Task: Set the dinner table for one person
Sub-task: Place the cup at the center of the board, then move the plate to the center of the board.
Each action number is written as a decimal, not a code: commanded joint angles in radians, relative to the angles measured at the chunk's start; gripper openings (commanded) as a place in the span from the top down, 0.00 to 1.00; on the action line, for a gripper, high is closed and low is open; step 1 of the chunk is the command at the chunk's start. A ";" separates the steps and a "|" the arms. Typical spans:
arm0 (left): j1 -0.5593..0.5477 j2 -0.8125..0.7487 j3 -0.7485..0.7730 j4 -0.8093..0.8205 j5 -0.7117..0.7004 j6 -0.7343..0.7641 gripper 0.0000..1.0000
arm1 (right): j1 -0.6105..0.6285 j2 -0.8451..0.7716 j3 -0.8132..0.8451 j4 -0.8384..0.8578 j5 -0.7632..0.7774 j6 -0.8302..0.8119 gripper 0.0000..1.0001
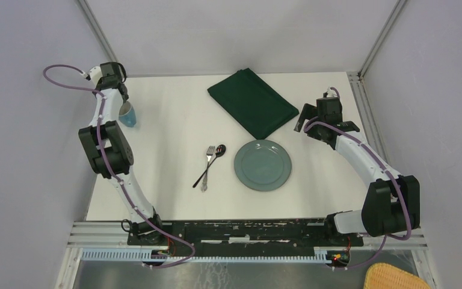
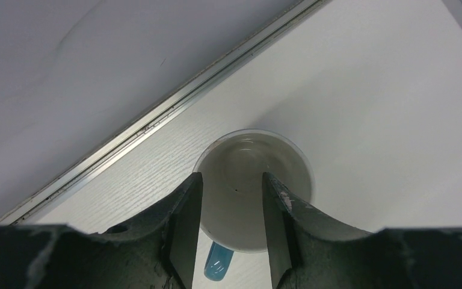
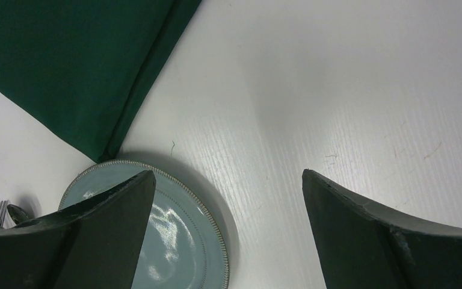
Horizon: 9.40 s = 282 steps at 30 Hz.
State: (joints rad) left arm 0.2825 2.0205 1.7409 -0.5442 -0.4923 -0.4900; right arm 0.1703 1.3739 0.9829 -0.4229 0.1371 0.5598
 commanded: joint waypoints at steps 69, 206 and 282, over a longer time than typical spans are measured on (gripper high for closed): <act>-1.082 -0.311 -0.572 -0.020 0.252 -0.020 0.98 | 0.275 -0.257 -0.036 -0.276 0.114 0.030 0.80; -0.842 -0.178 -0.155 -0.083 0.181 -0.013 0.61 | 0.301 -0.277 -0.291 -0.433 -0.373 0.012 1.00; -0.828 -0.221 -0.210 -0.076 0.232 0.001 0.63 | 0.304 -0.021 -0.272 -0.183 0.064 0.308 1.00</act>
State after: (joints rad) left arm -0.5510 1.8202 1.5299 -0.6411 -0.2775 -0.5335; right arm 0.4763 1.3205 0.6479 -0.7033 0.1127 0.8509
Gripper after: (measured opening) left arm 0.372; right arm 0.006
